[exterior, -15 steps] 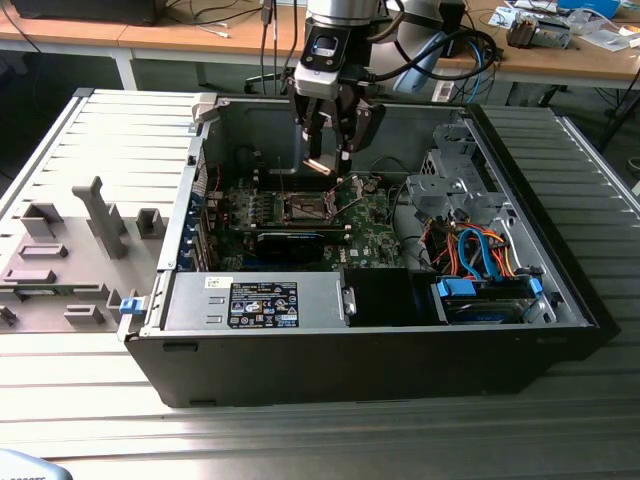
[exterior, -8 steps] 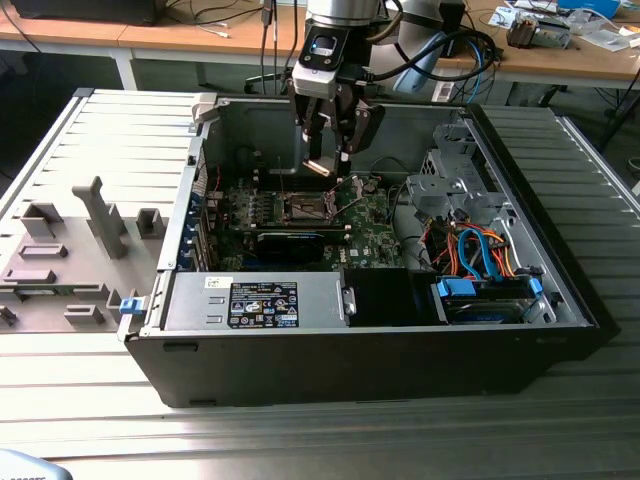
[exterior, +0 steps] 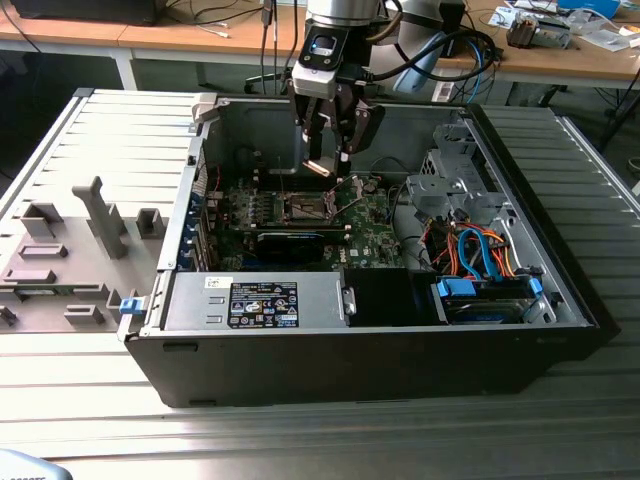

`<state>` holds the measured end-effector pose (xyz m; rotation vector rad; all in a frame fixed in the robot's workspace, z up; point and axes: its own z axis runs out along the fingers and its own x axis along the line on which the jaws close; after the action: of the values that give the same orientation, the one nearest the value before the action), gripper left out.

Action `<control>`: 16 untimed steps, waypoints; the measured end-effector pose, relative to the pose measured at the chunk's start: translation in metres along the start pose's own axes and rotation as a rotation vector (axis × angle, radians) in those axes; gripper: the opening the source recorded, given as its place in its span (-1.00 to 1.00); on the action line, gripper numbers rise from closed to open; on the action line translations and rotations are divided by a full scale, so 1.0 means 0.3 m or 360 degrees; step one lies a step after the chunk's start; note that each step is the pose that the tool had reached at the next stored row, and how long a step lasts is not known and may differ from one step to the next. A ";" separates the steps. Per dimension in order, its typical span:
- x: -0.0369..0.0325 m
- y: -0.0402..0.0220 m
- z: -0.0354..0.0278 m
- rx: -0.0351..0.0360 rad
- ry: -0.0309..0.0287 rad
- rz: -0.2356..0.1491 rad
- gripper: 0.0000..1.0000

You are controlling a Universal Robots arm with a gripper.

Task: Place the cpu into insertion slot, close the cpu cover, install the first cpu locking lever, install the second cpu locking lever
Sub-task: 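Place the cpu into insertion slot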

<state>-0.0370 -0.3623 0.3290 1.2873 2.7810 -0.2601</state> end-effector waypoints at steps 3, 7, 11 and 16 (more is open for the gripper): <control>0.000 0.000 0.000 0.0002 -0.00011 0.0002 0.08; 0.000 0.000 0.000 0.0006 -0.00048 0.0009 0.08; 0.000 0.000 0.001 0.0010 -0.00075 0.0015 0.08; 0.000 0.000 0.001 0.0013 -0.00101 0.0020 0.08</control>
<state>-0.0370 -0.3623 0.3287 1.3032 2.7686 -0.2750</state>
